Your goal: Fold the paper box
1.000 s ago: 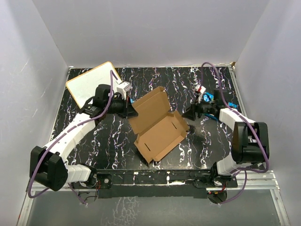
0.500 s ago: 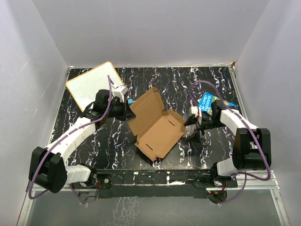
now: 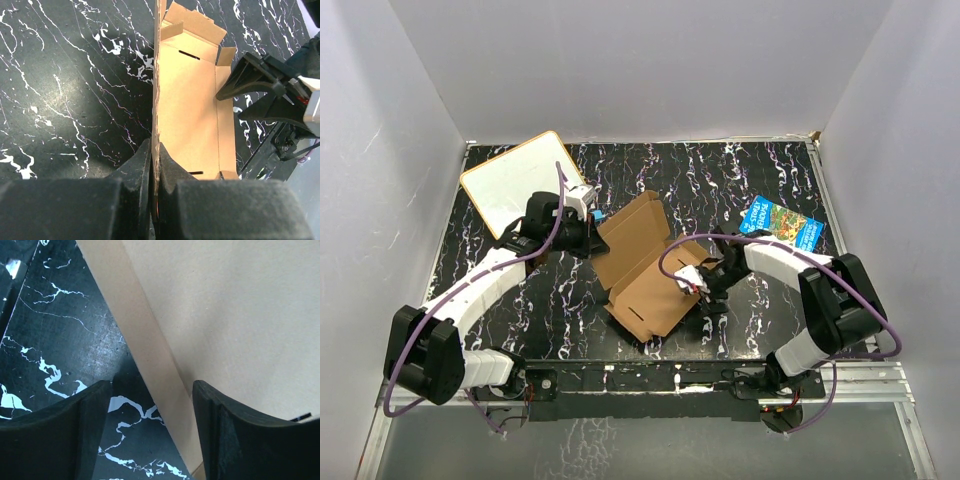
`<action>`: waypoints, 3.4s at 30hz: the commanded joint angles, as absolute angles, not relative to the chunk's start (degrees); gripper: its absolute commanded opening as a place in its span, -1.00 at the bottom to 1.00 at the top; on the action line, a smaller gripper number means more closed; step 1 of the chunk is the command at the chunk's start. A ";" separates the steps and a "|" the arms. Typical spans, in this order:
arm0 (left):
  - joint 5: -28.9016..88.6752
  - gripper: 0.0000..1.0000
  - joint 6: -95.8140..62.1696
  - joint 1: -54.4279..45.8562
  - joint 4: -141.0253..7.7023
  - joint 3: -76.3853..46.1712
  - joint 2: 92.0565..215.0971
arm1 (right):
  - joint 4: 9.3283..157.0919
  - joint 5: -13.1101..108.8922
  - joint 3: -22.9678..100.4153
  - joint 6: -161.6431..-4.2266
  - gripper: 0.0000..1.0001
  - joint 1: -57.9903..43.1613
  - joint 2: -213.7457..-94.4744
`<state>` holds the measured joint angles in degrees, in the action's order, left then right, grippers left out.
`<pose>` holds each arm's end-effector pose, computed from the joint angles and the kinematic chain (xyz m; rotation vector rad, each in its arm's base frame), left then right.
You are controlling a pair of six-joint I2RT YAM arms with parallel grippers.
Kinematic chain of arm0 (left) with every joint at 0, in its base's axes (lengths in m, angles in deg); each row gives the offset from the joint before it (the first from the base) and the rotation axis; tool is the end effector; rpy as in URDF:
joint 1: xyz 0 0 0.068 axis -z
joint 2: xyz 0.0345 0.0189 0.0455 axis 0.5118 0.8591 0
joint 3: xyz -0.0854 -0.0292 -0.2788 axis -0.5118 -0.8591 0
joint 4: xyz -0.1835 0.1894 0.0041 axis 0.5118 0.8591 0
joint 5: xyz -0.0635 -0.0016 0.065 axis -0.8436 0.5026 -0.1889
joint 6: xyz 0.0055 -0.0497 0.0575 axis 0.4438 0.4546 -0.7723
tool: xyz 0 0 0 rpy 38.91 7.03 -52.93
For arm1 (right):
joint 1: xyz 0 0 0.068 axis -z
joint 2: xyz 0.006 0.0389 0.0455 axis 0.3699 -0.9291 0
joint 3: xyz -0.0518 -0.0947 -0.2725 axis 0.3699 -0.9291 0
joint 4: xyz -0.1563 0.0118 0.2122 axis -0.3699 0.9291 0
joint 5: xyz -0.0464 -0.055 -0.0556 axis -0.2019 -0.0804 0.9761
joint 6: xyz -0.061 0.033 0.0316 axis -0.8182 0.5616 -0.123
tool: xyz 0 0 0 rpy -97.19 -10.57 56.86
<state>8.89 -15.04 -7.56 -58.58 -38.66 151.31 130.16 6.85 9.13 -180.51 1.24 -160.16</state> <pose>0.2630 -0.1471 0.2719 0.5014 2.1028 -0.9134 0.2027 0.1274 0.1640 -2.0588 1.3927 0.9024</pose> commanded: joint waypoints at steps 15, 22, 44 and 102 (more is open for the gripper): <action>-0.06 -1.00 -18.89 -7.49 -63.49 -40.45 150.84 | 125.21 10.71 16.76 -173.31 -0.56 -3.82 -164.28; -2.70 -1.00 -19.42 -7.49 -63.41 -40.94 151.77 | 127.02 11.97 21.49 -169.08 -0.69 -5.31 -169.42; -2.00 -1.00 -19.46 -7.47 -62.60 -42.19 155.61 | 111.19 21.27 17.64 -147.09 -0.52 -5.80 -171.84; -14.85 -1.00 -25.38 -8.33 -67.54 -38.47 142.81 | 133.71 -18.41 44.04 -136.67 -0.02 27.95 -167.67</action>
<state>-7.50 -21.68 -8.28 -67.17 -42.37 145.30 123.39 -15.05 42.33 -126.04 28.04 -172.03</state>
